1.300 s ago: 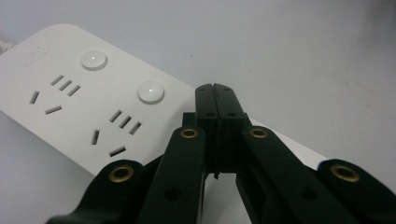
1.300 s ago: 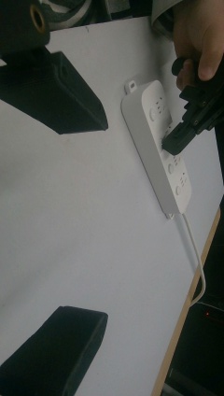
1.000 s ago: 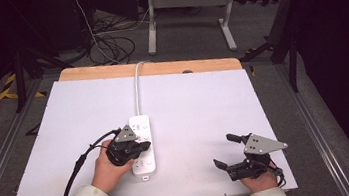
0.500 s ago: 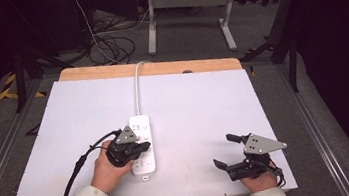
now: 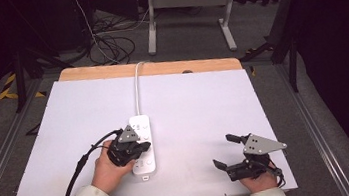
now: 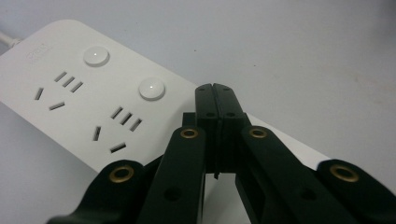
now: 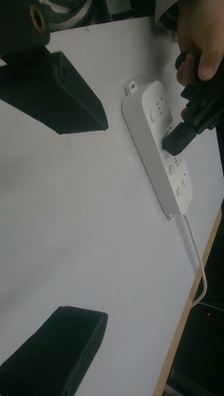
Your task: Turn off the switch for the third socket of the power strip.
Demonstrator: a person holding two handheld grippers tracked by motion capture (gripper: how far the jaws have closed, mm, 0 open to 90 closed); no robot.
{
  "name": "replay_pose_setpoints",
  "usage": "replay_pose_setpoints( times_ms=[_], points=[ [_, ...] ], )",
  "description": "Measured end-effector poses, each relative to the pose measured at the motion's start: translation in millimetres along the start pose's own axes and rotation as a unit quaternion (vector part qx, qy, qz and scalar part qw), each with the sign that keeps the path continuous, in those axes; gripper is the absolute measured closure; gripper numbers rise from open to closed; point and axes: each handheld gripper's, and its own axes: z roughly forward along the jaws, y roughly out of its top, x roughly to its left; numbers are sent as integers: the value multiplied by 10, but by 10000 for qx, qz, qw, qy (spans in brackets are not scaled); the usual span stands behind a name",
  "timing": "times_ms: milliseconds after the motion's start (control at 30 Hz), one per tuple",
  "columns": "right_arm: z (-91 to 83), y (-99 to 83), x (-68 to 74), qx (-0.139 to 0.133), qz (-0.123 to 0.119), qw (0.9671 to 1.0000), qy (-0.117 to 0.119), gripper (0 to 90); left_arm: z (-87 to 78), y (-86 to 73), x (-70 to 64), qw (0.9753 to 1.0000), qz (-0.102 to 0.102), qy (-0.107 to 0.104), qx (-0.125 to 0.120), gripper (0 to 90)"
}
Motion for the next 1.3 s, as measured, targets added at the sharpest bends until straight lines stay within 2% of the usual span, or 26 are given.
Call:
replay_pose_setpoints(
  times_ms=[167,367,433,533,633,733,900,1067,1100,1300],
  points=[
    [4,-3,-1,4,32,10000,8,79,11,29,-49,9998,112,145,107,900],
    [11,-6,-3,29,33,10000,8,78,6,30,-35,9998,101,128,106,900],
    [13,-7,-4,42,31,10000,4,79,4,25,-18,10000,1,53,81,900],
    [15,-11,-6,40,35,10000,14,79,-37,53,19,9995,-275,-83,107,900],
    [33,-19,-14,83,50,9999,41,78,-57,56,26,9995,-295,-14,144,900],
    [26,-17,-18,50,42,10000,38,79,-98,77,13,9995,-313,-58,0,900],
    [19,-19,-18,50,37,10000,28,79,-197,123,-7,9998,-177,-14,-99,900],
    [7,-18,-13,15,38,10000,29,79,-287,157,-19,9996,-147,-24,-243,900],
    [7,-19,-13,12,44,10000,22,78,-301,167,-30,9996,-160,-43,-212,900],
    [5,-20,-11,31,26,10000,14,79,-406,232,-95,9996,19,-14,-291,900]
  ],
)
